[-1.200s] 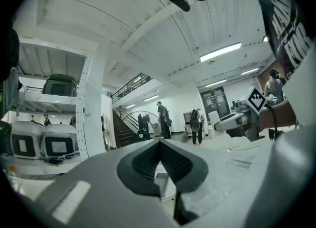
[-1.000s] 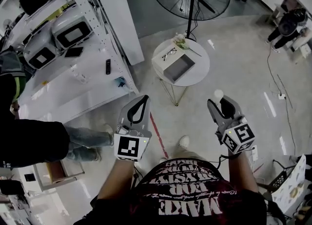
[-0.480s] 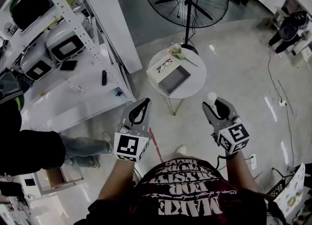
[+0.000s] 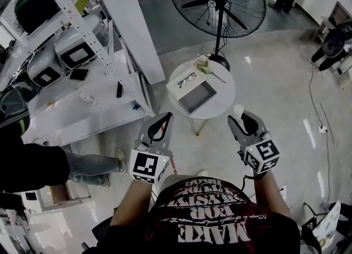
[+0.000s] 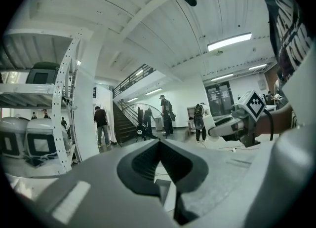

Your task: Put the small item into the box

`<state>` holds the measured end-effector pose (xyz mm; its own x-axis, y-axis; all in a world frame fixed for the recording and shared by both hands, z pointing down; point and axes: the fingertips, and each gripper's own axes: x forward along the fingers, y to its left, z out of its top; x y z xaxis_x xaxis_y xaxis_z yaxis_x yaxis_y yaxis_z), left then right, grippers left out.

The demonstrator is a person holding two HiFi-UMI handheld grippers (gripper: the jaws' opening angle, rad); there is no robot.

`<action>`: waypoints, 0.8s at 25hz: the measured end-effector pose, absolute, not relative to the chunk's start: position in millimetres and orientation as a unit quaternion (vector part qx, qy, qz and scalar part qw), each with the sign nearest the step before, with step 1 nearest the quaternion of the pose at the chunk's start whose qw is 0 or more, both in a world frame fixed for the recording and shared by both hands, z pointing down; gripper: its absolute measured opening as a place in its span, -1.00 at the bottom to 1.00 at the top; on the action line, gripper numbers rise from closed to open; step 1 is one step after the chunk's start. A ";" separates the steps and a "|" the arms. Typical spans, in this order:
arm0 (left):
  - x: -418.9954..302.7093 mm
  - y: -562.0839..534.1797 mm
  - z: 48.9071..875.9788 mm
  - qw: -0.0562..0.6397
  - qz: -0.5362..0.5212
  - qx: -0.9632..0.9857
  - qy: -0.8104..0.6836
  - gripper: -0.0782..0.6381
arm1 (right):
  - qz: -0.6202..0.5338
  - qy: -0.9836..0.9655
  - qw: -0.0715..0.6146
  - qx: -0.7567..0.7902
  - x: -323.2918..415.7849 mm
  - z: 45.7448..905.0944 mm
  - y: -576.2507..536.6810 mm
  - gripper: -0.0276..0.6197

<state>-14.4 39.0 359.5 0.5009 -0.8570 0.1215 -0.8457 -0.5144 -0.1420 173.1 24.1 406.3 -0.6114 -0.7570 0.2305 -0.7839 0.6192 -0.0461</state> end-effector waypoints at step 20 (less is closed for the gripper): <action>-22.8 3.4 394.6 -0.008 -0.144 -0.860 0.490 -0.78 | 0.104 -0.899 0.100 0.413 163.3 440.5 -11.6 -0.43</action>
<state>-22.8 3.4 394.6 0.4790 -0.8399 0.2550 -0.8445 -0.5202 -0.1274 163.3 -11.6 440.5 -0.6394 -0.7217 0.2653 -0.7632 0.6374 -0.1057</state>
